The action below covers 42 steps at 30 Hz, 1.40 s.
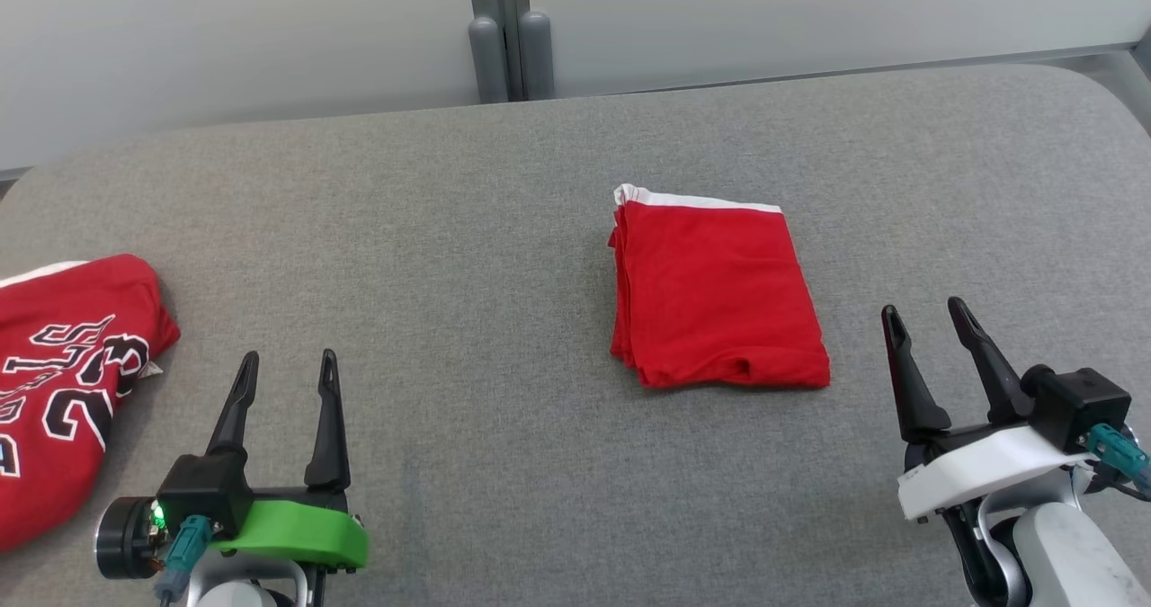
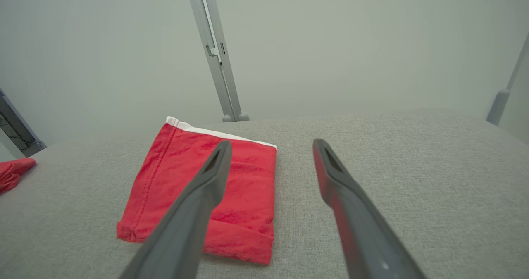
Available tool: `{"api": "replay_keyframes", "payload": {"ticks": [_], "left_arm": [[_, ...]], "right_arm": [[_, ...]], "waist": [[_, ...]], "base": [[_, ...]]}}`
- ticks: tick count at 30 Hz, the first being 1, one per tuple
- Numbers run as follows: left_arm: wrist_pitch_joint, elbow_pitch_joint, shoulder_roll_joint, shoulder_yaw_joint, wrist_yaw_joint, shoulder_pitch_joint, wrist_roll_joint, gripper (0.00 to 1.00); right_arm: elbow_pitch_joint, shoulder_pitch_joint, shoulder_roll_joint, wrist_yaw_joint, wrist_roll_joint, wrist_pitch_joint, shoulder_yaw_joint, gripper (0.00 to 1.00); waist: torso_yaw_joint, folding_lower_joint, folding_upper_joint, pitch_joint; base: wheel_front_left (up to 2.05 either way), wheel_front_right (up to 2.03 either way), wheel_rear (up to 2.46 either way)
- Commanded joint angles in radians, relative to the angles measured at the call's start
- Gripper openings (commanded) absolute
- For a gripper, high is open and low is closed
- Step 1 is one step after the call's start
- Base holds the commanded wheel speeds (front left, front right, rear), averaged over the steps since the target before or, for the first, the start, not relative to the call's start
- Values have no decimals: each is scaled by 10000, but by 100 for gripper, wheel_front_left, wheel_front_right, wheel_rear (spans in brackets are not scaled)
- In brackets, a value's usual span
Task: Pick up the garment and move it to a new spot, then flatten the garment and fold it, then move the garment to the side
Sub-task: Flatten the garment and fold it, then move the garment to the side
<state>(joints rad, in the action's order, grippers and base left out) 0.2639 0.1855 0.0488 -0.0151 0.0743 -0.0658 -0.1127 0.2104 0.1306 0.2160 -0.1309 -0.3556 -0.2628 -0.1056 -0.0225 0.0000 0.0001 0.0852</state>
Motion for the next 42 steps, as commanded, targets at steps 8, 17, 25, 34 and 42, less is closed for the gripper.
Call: {"api": "replay_keyframes", "payload": {"ticks": [8, 17, 25, 34, 42], "left_arm": [[5, 72, 35, 333, -105, 291, 256, 100], [5, -61, 111, 800, 62, 639, 323, 100], [5, -61, 100, 800, 235, 910, 299, 100], [5, 38, 59, 710, 265, 1002, 280, 100], [5, 42, 43, 662, 245, 1013, 295, 100]], "right_arm": [[-328, -787, -130, 5, 356, -26, 223, 100], [-324, -1103, -7, 5, 286, -26, 461, 100], [-476, -1484, 64, 5, 429, -26, 491, 100], [-709, -1581, 39, 5, 537, -26, 323, 100], [-811, -1623, 9, 5, 605, -26, 334, 100]], "waist": [[-100, 0, -1, -305], [-33, 0, -1, -479], [114, 0, -1, -647], [145, 0, -1, -732], [153, 0, -1, -772]], "base": [[0, 0, 0], [0, 0, 0], [0, 0, 0], [0, 0, 0], [0, 0, 0]]}}
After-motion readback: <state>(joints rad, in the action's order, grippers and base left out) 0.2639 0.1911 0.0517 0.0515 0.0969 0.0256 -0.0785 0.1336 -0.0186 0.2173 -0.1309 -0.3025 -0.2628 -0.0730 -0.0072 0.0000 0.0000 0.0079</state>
